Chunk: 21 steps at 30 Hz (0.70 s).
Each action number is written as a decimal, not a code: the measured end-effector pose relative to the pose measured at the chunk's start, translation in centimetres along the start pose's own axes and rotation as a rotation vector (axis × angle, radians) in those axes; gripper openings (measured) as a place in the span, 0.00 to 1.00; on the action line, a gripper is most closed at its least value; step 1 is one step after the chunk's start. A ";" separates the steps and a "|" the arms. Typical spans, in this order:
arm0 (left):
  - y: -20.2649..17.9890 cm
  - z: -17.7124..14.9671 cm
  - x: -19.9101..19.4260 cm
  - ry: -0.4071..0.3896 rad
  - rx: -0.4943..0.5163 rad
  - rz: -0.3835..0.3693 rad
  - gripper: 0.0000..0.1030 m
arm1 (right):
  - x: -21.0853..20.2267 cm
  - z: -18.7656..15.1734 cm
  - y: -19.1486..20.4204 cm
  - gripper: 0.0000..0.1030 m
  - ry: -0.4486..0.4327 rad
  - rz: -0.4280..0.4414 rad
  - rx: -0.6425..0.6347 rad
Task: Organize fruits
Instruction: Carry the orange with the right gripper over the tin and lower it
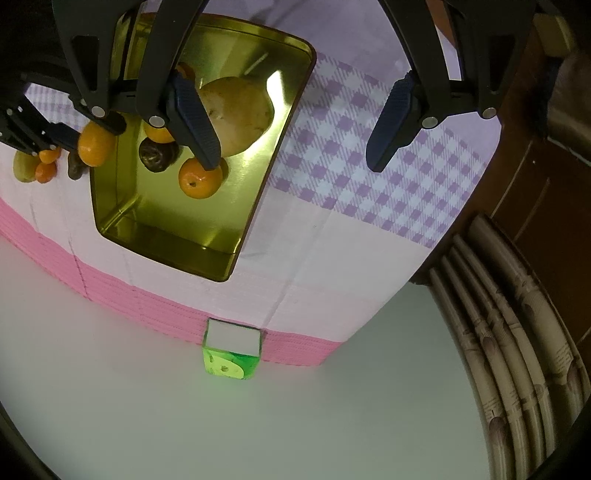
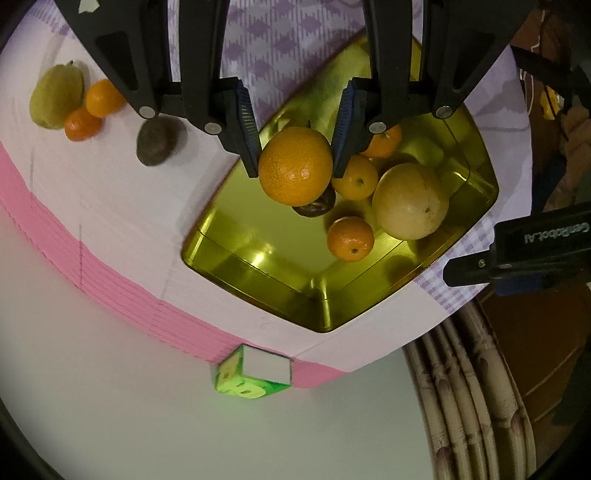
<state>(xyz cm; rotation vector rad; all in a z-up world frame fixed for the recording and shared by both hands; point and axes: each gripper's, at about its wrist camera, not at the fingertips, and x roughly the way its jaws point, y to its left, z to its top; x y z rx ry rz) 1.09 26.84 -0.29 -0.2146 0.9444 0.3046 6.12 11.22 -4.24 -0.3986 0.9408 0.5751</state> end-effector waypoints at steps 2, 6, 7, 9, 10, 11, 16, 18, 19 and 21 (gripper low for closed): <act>0.0 0.0 0.1 0.001 -0.001 0.001 0.79 | 0.5 0.1 0.0 0.34 0.008 -0.001 -0.003; 0.2 0.0 0.2 0.005 -0.002 0.003 0.79 | 1.3 0.5 0.1 0.34 0.022 -0.003 -0.007; 0.2 0.0 0.3 0.007 -0.001 0.003 0.79 | 1.5 0.5 0.2 0.34 0.026 -0.002 -0.008; 0.2 0.0 0.4 0.010 -0.002 0.006 0.79 | 1.7 0.4 0.2 0.34 0.031 -0.005 -0.013; 0.3 -0.1 0.4 0.012 -0.002 0.006 0.79 | 1.9 0.4 0.3 0.34 0.035 -0.006 -0.017; 0.3 -0.1 0.5 0.012 -0.002 0.007 0.79 | 2.0 0.4 0.3 0.34 0.038 -0.006 -0.016; 0.3 -0.1 0.6 0.015 -0.003 0.008 0.79 | 2.4 0.2 0.5 0.34 0.046 -0.003 -0.016; 0.3 -0.2 0.7 0.018 -0.002 0.009 0.79 | 2.6 0.2 0.6 0.34 0.048 -0.002 -0.018; 0.2 -0.2 0.6 0.019 -0.001 0.009 0.79 | 2.7 0.2 0.7 0.34 0.050 -0.003 -0.019; 0.1 -0.2 0.6 0.020 0.002 0.010 0.79 | 2.8 0.2 0.7 0.34 0.051 -0.002 -0.020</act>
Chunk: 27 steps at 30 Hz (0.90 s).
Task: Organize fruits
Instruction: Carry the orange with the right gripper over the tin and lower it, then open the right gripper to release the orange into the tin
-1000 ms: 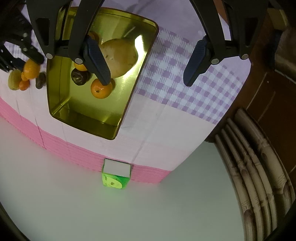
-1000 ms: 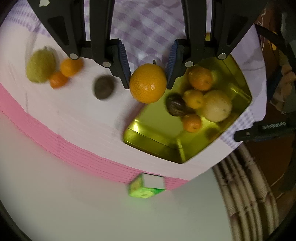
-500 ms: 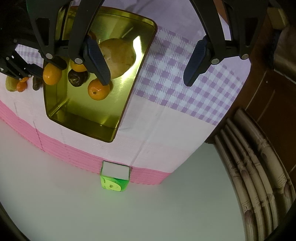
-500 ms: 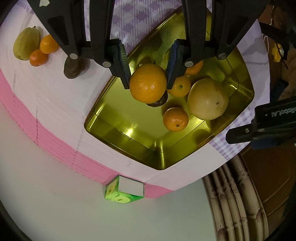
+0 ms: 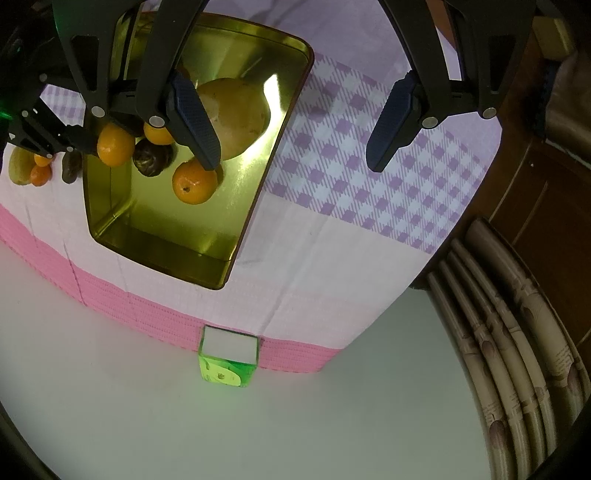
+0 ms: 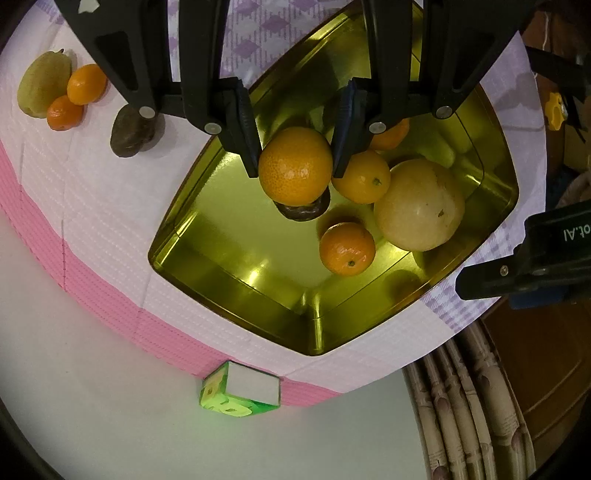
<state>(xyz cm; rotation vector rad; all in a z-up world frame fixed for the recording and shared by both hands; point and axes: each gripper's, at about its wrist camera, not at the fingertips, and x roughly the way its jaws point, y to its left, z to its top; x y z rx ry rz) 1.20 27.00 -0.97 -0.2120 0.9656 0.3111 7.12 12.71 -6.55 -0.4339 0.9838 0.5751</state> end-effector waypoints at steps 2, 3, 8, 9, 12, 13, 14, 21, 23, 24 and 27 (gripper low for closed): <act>0.0 0.0 0.0 0.000 0.002 -0.001 0.79 | 0.0 0.0 0.0 0.34 -0.001 -0.002 0.001; -0.1 -0.1 0.0 0.001 0.003 -0.001 0.79 | 0.0 0.0 0.0 0.34 -0.001 -0.001 0.001; -0.2 -0.1 0.0 0.003 0.006 -0.001 0.79 | 0.0 0.0 0.1 0.34 -0.002 -0.002 0.000; -0.2 -0.1 0.0 0.004 0.005 -0.001 0.79 | 0.0 0.0 0.0 0.34 -0.003 -0.001 0.000; -0.3 -0.2 0.0 0.007 0.008 -0.001 0.79 | 0.0 0.0 0.0 0.34 -0.003 -0.002 0.002; -0.3 -0.2 0.0 0.008 0.009 -0.002 0.79 | 0.0 0.0 0.0 0.34 -0.003 -0.001 0.003; -0.4 -0.2 0.1 0.008 0.010 -0.002 0.79 | 0.0 0.0 0.0 0.35 -0.003 0.001 0.004; -0.7 -0.2 0.1 0.011 0.027 -0.001 0.79 | -0.7 -0.2 -0.2 0.40 -0.023 0.026 0.029; -0.8 -0.3 0.1 0.012 0.030 0.001 0.79 | -1.1 -0.3 -0.3 0.42 -0.034 0.026 0.036; -0.9 -0.3 0.2 0.013 0.031 0.002 0.79 | -1.3 -0.4 -0.3 0.42 -0.038 0.027 0.040; -1.0 -0.2 0.2 0.012 0.034 0.003 0.79 | -2.4 -0.8 -0.8 0.43 -0.058 0.031 0.057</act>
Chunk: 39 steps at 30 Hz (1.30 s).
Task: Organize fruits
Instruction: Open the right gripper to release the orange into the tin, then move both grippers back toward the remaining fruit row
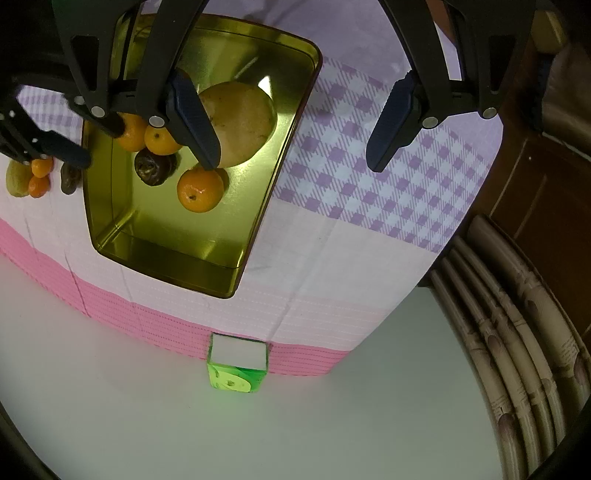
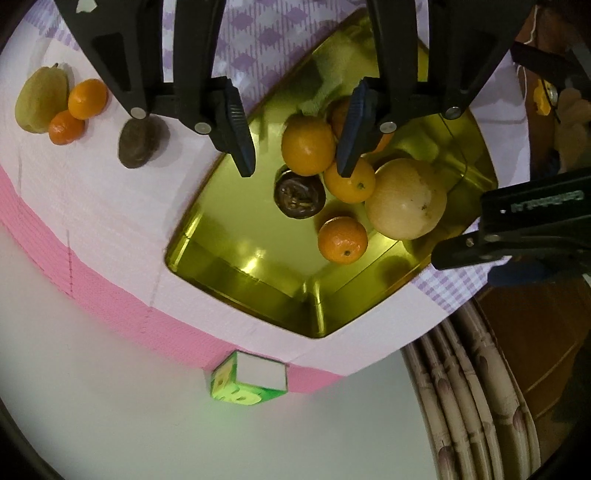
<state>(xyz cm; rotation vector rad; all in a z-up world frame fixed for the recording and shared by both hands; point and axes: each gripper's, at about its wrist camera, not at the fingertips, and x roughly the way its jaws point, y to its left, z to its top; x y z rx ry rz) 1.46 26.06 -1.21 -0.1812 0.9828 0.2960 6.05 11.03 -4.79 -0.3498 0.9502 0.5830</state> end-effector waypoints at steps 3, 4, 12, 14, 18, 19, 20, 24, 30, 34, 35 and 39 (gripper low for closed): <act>-0.2 0.0 0.0 0.000 0.005 0.003 0.79 | -1.3 -0.5 -0.8 0.46 -0.025 0.004 0.016; -0.3 0.0 0.0 0.000 0.008 0.004 0.79 | -1.8 -0.7 -1.2 0.47 -0.032 -0.007 0.026; -1.6 -0.3 -0.5 -0.021 0.047 0.009 0.79 | -4.6 -5.1 -7.2 0.54 -0.037 -0.088 0.154; -2.2 -0.3 -0.8 -0.035 0.067 0.009 0.79 | -5.0 -6.7 -9.3 0.54 -0.024 -0.113 0.203; -4.0 -0.4 -1.4 -0.035 0.099 -0.017 0.79 | -6.1 -9.9 -13.8 0.62 -0.007 -0.184 0.309; -4.6 -0.4 -1.6 -0.033 0.109 -0.028 0.79 | -6.5 -10.7 -14.9 0.65 -0.008 -0.208 0.336; -5.3 -0.4 -1.8 -0.032 0.124 -0.039 0.79 | -6.9 -11.4 -16.0 0.69 -0.010 -0.233 0.362; -9.0 0.0 -2.6 -0.017 0.181 -0.105 0.79 | -8.6 -13.8 -19.2 0.71 -0.011 -0.277 0.444; -16.4 0.8 -4.1 0.010 0.287 -0.231 0.79 | -11.1 -15.9 -21.7 0.86 -0.010 -0.328 0.477; -21.0 1.0 -4.3 0.039 0.323 -0.298 0.79 | -12.1 -17.1 -23.6 0.87 -0.040 -0.349 0.531; -22.3 1.1 -4.3 0.046 0.330 -0.310 0.79 | -12.2 -17.4 -24.0 0.87 -0.040 -0.355 0.549; -25.6 1.1 -4.0 0.089 0.338 -0.351 0.79 | -11.7 -18.2 -25.6 0.90 -0.001 -0.400 0.576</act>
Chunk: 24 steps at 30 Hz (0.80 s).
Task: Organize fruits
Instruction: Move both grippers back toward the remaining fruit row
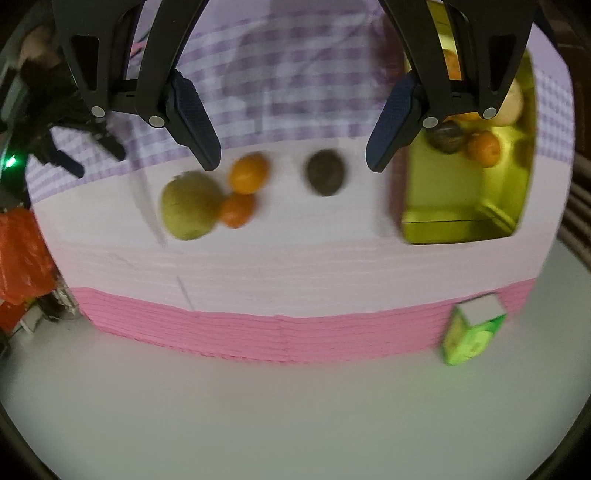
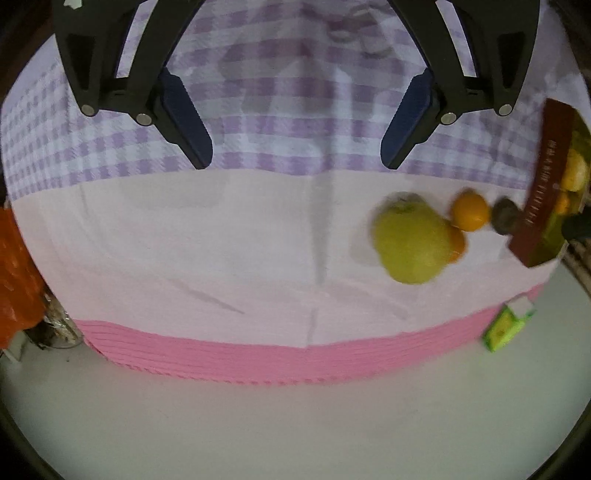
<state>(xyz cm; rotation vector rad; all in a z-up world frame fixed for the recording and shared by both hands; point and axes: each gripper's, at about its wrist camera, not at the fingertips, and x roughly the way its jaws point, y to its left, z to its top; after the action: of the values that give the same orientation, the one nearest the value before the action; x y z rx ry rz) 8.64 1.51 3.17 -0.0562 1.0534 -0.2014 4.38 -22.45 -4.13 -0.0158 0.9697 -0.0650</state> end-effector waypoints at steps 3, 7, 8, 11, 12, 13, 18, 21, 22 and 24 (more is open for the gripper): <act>-1.7 0.7 1.1 0.020 -0.001 -0.004 0.79 | 0.7 0.1 -0.1 0.96 0.018 -0.031 -0.034; -3.5 1.1 2.2 0.037 0.013 0.002 0.79 | 0.9 0.2 -0.2 0.96 0.015 -0.050 -0.062; -3.8 1.2 2.5 0.046 0.011 -0.003 0.79 | 0.8 0.3 -0.2 0.96 0.014 -0.050 -0.065; -4.4 1.4 3.9 0.095 -0.024 -0.039 0.78 | 0.8 0.6 -0.3 0.96 0.010 -0.065 -0.077; -4.6 1.5 4.3 0.109 -0.034 -0.046 0.77 | 0.9 0.8 -0.2 0.96 0.010 -0.072 -0.078; -4.9 1.5 4.6 0.117 -0.036 -0.049 0.76 | 0.9 0.9 -0.3 0.96 0.011 -0.076 -0.076; -6.3 1.7 5.5 0.139 -0.030 -0.064 0.69 | 1.0 1.3 -1.7 0.96 0.026 -0.050 -0.025; -7.1 2.0 6.0 0.143 -0.038 -0.072 0.69 | 1.0 1.6 -2.6 0.96 0.036 -0.038 0.004; -7.3 2.1 6.2 0.144 -0.043 -0.072 0.69 | 1.1 1.7 -2.9 0.96 0.043 -0.027 0.014; -7.7 2.3 6.8 0.158 -0.056 -0.080 0.69 | 1.3 1.7 -3.4 0.96 0.051 -0.021 0.028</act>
<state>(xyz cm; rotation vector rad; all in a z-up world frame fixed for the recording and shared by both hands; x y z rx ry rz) 12.85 -7.47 -0.37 -0.1352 1.2154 -0.2515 6.32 -25.91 -4.10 0.0015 1.0193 -0.0984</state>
